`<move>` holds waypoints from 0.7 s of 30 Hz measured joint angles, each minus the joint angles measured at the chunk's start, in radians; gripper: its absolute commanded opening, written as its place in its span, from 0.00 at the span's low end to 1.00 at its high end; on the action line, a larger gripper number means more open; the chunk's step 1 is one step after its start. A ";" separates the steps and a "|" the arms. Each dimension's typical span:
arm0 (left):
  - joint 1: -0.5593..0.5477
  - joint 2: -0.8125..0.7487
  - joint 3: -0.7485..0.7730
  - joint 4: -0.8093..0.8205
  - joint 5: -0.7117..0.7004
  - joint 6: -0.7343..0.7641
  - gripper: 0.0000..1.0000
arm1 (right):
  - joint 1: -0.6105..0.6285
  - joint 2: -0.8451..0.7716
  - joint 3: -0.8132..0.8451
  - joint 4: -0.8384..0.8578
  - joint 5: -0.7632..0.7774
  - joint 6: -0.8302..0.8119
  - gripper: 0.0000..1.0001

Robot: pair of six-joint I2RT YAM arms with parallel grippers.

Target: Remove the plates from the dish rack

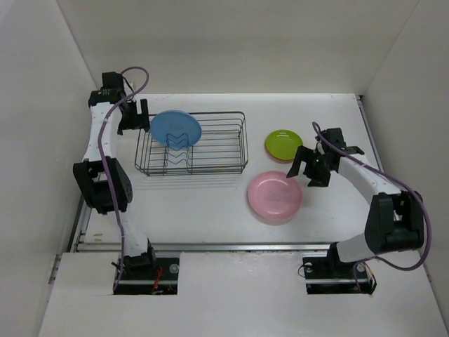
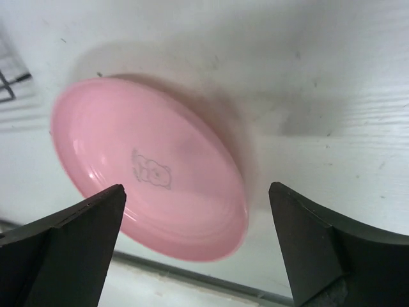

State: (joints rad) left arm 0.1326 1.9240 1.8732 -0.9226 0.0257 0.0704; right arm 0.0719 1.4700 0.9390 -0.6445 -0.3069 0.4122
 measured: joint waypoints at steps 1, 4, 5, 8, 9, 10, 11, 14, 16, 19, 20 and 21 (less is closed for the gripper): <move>0.000 -0.027 0.000 0.018 0.018 0.011 0.99 | 0.012 -0.013 0.021 -0.007 0.028 -0.002 1.00; -0.004 -0.102 0.010 0.065 0.091 0.076 1.00 | 0.047 -0.037 0.081 -0.018 0.083 -0.005 1.00; -0.009 -0.116 0.020 0.076 0.111 0.099 1.00 | 0.056 -0.039 0.098 -0.019 0.094 -0.008 1.00; -0.050 -0.126 0.070 0.108 0.147 0.179 0.97 | 0.077 -0.036 0.127 -0.019 0.107 -0.013 1.00; -0.071 -0.117 0.087 0.119 0.151 0.206 0.96 | 0.083 -0.034 0.134 -0.019 0.109 -0.015 1.00; -0.093 -0.102 0.105 0.126 0.156 0.238 0.93 | 0.089 -0.028 0.142 -0.020 0.108 -0.017 1.00; -0.117 -0.084 0.121 0.131 0.161 0.270 0.92 | 0.096 -0.021 0.151 -0.022 0.108 -0.018 1.00; -0.180 -0.016 0.144 0.136 0.169 0.365 0.86 | 0.115 0.010 0.178 -0.022 0.110 -0.024 1.00; -0.215 0.031 0.144 0.127 0.169 0.418 0.83 | 0.128 0.027 0.192 -0.023 0.114 -0.027 1.00; -0.251 0.090 0.144 0.113 0.154 0.473 0.65 | 0.148 0.032 0.204 -0.025 0.121 -0.031 1.00; -0.256 0.101 0.143 0.114 0.142 0.484 0.50 | 0.154 0.032 0.208 -0.026 0.121 -0.031 1.00; -0.259 0.109 0.143 0.119 0.124 0.498 0.36 | 0.160 0.032 0.212 -0.027 0.122 -0.032 1.00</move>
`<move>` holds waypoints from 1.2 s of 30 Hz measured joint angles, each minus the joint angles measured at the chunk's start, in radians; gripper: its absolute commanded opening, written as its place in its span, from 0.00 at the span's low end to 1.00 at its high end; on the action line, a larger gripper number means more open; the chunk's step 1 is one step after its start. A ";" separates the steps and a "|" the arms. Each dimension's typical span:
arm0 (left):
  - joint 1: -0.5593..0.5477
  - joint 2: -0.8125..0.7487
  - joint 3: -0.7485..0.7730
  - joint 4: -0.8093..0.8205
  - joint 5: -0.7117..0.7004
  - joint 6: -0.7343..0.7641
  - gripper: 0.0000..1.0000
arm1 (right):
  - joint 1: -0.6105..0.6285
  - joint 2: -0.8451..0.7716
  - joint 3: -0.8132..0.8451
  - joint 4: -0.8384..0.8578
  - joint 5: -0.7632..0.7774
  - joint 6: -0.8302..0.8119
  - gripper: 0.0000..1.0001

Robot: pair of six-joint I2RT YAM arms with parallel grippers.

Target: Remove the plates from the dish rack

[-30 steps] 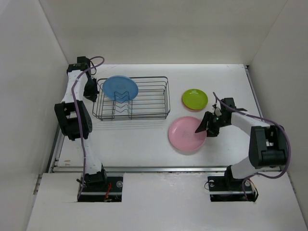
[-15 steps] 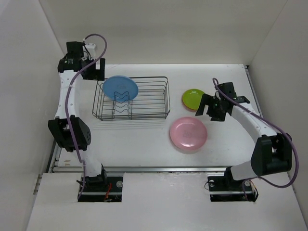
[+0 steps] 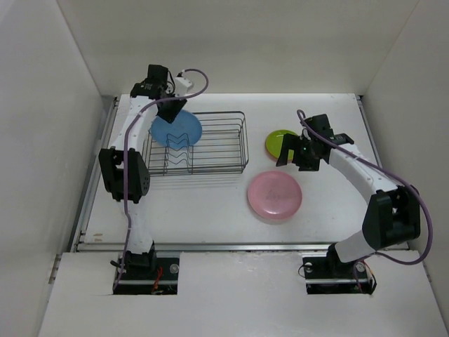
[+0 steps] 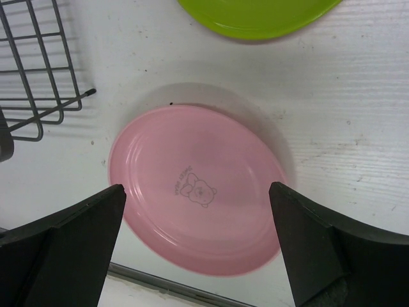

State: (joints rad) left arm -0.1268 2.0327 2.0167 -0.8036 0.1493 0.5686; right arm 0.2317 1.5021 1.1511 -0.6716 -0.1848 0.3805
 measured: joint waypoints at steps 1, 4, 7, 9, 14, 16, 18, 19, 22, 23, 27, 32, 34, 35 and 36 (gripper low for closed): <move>-0.002 0.003 0.000 0.017 -0.028 0.024 0.16 | 0.003 0.000 0.003 0.000 0.002 0.000 1.00; -0.003 0.002 0.002 0.052 -0.085 0.085 0.02 | 0.014 0.000 0.008 -0.002 0.006 0.000 1.00; -0.015 0.000 -0.002 0.024 -0.106 0.041 0.00 | 0.025 0.000 0.013 -0.002 0.015 0.000 1.00; -0.024 -0.003 -0.009 0.046 -0.124 0.019 0.00 | 0.033 0.000 0.015 -0.002 0.020 -0.003 1.00; -0.028 -0.052 -0.031 0.074 -0.167 0.008 0.00 | 0.048 0.000 0.018 -0.002 0.014 -0.010 1.00; -0.026 -0.077 -0.031 0.076 -0.175 0.027 0.00 | 0.053 0.000 0.027 -0.003 0.009 -0.012 1.00; -0.022 -0.098 -0.031 0.084 -0.181 0.042 0.00 | 0.061 0.000 0.046 -0.003 0.007 -0.020 1.00; -0.022 -0.109 -0.031 0.089 -0.185 0.045 0.00 | 0.065 0.000 0.061 -0.002 0.008 -0.025 1.00; -0.022 -0.119 -0.009 0.099 -0.185 0.040 0.00 | 0.071 0.018 0.143 -0.004 0.026 -0.042 1.00; -0.022 -0.119 0.003 0.105 -0.185 0.026 0.00 | 0.072 0.034 0.187 -0.002 0.034 -0.045 1.00; -0.023 -0.119 0.092 0.107 -0.185 -0.077 0.00 | 0.069 0.209 0.447 0.038 0.065 -0.062 1.00; -0.016 -0.144 0.179 0.094 -0.160 -0.250 0.00 | 0.066 0.575 0.888 0.097 0.076 -0.071 0.97; -0.006 -0.168 0.180 0.064 -0.127 -0.310 0.00 | 0.064 0.720 1.041 0.122 0.078 -0.069 0.93; 0.000 -0.181 0.180 0.046 -0.114 -0.332 0.00 | 0.064 0.789 1.114 0.122 0.080 -0.067 0.89; 0.006 -0.192 0.180 0.025 -0.103 -0.352 0.00 | 0.064 0.843 1.160 0.132 0.080 -0.064 0.82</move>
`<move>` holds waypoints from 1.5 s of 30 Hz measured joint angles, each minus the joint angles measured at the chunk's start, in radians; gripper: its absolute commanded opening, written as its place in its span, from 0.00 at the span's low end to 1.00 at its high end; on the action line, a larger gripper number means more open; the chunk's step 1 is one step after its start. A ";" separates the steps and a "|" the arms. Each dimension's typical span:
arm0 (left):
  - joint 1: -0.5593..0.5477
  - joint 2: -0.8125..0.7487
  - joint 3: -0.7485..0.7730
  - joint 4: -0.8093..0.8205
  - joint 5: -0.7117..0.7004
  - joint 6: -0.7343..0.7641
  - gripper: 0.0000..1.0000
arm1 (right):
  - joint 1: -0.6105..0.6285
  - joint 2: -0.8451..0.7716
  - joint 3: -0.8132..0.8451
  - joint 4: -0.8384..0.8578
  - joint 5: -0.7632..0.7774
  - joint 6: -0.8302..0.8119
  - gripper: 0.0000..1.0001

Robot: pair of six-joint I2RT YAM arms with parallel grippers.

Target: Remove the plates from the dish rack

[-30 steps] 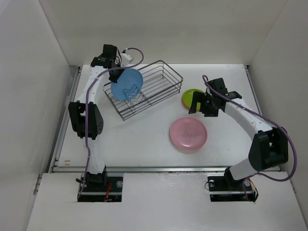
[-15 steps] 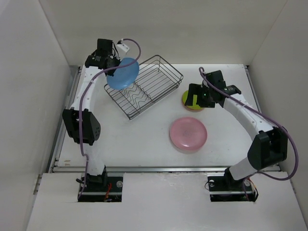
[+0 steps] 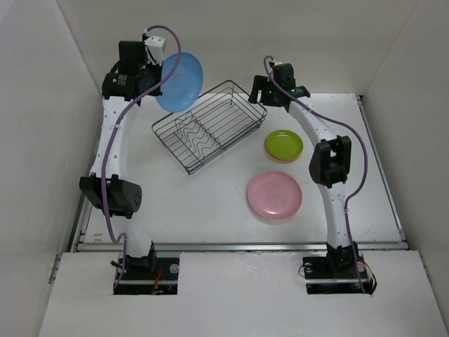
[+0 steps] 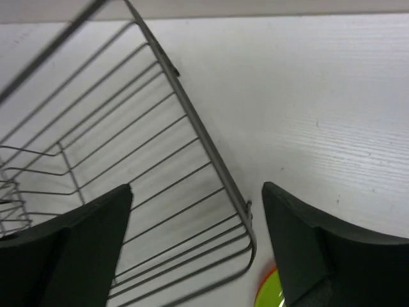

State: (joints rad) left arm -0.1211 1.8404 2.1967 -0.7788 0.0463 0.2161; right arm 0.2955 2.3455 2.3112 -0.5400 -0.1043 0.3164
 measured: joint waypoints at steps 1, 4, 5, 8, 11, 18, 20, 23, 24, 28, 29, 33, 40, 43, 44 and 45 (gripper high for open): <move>0.006 -0.009 0.000 -0.019 0.007 -0.017 0.00 | 0.000 0.051 0.036 0.002 -0.001 0.002 0.75; 0.019 -0.029 0.000 -0.072 0.021 -0.051 0.00 | 0.000 0.140 0.059 -0.005 -0.011 0.005 0.35; 0.023 -0.032 0.000 -0.085 0.024 -0.058 0.00 | 0.000 0.149 0.046 -0.006 -0.008 0.002 0.22; 0.027 -0.032 0.003 -0.126 0.029 -0.087 0.00 | 0.006 0.092 -0.082 0.042 -0.001 -0.027 0.05; 0.027 -0.032 0.014 -0.167 0.040 -0.115 0.00 | 0.040 -0.043 -0.293 0.084 0.034 -0.015 0.00; 0.027 -0.035 0.055 -0.212 0.100 -0.174 0.00 | 0.190 -0.278 -0.632 0.108 0.088 0.177 0.00; 0.027 -0.037 0.055 -0.223 0.109 -0.186 0.00 | 0.233 -0.311 -0.694 0.142 0.102 0.257 0.00; 0.027 -0.039 0.052 -0.232 0.118 -0.202 0.00 | 0.283 -0.330 -0.746 0.190 0.153 0.360 0.00; 0.027 -0.042 0.047 -0.233 0.122 -0.207 0.00 | 0.295 -0.332 -0.752 0.200 0.168 0.387 0.03; 0.026 -0.064 0.016 -0.238 0.142 -0.222 0.00 | 0.322 -0.331 -0.747 0.206 0.193 0.465 0.81; 0.025 -0.071 0.008 -0.238 0.148 -0.226 0.00 | 0.324 -0.331 -0.743 0.208 0.187 0.484 0.95; 0.024 -0.084 0.002 -0.244 0.184 -0.240 0.00 | 0.332 -0.379 -0.755 0.204 0.217 0.500 1.00; 0.024 -0.100 0.000 -0.236 0.306 -0.293 0.00 | 0.313 -0.821 -0.883 0.117 0.460 0.516 1.00; 0.010 -0.103 -0.026 -0.206 0.379 -0.328 0.00 | 0.240 -0.998 -0.884 0.052 0.612 0.524 1.00; -0.003 -0.101 -0.036 -0.200 0.402 -0.333 0.00 | 0.210 -1.043 -0.890 0.027 0.665 0.526 1.00; -0.024 -0.095 -0.043 -0.200 0.422 -0.333 0.00 | 0.180 -1.083 -0.899 0.004 0.717 0.524 1.00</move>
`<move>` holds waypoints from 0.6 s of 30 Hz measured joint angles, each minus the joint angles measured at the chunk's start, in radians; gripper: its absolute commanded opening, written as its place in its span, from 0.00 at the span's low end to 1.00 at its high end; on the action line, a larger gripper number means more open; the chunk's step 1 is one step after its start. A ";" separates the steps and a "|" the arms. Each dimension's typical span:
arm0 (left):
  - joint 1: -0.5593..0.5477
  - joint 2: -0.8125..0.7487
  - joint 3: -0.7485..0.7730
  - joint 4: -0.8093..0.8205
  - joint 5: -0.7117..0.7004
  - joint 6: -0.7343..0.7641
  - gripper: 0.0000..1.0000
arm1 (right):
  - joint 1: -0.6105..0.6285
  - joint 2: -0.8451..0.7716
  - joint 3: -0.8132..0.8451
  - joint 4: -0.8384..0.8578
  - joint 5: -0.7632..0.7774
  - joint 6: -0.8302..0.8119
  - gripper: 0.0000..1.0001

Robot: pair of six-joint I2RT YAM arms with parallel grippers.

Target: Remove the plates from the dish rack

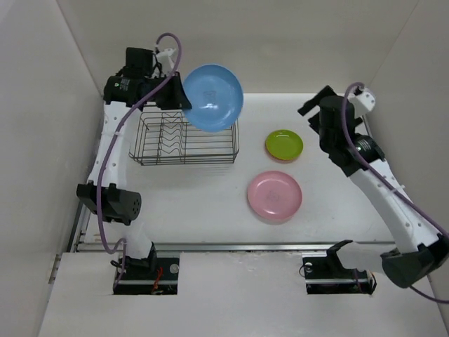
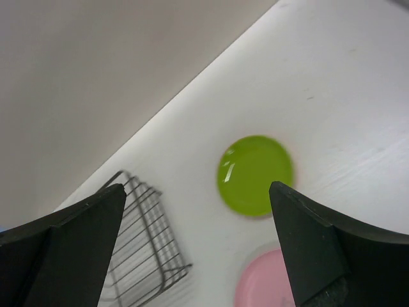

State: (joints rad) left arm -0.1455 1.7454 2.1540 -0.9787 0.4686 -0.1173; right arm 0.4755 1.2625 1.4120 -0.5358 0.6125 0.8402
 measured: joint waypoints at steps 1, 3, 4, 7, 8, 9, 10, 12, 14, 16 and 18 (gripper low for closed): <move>-0.027 0.009 -0.002 -0.003 0.021 0.007 0.00 | -0.024 -0.033 -0.012 -0.024 0.053 -0.005 1.00; -0.111 0.039 -0.001 -0.018 0.060 0.040 0.00 | -0.041 -0.090 -0.042 -0.069 0.130 -0.017 1.00; -0.163 0.057 -0.001 -0.026 0.072 0.063 0.00 | -0.042 -0.114 -0.056 -0.091 0.158 -0.026 1.00; -0.331 0.126 -0.014 -0.044 0.080 0.125 0.00 | -0.042 -0.170 -0.079 -0.155 0.230 -0.047 1.00; -0.378 0.145 -0.031 -0.042 0.079 0.140 0.00 | -0.042 -0.186 -0.082 -0.177 0.252 -0.051 1.00; -0.422 0.164 -0.055 -0.040 0.078 0.152 0.00 | -0.042 -0.202 -0.084 -0.195 0.270 -0.055 1.00; -0.456 0.179 -0.077 -0.039 0.074 0.161 0.00 | -0.042 -0.223 -0.088 -0.215 0.286 -0.058 1.00; -0.509 0.216 -0.118 -0.035 0.060 0.174 0.00 | -0.042 -0.260 -0.097 -0.241 0.305 -0.062 1.00; -0.545 0.256 -0.139 -0.028 0.038 0.183 0.00 | -0.042 -0.307 -0.120 -0.257 0.312 -0.063 1.00; -0.568 0.298 -0.146 -0.011 0.016 0.189 0.00 | -0.042 -0.344 -0.137 -0.277 0.312 -0.070 1.00; -0.580 0.341 -0.142 0.003 0.006 0.190 0.00 | -0.042 -0.368 -0.148 -0.285 0.310 -0.083 1.00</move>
State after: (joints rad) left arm -0.7258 2.0861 2.0117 -0.9756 0.4751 0.0723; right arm 0.4339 0.8948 1.2644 -0.8204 0.9226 0.7570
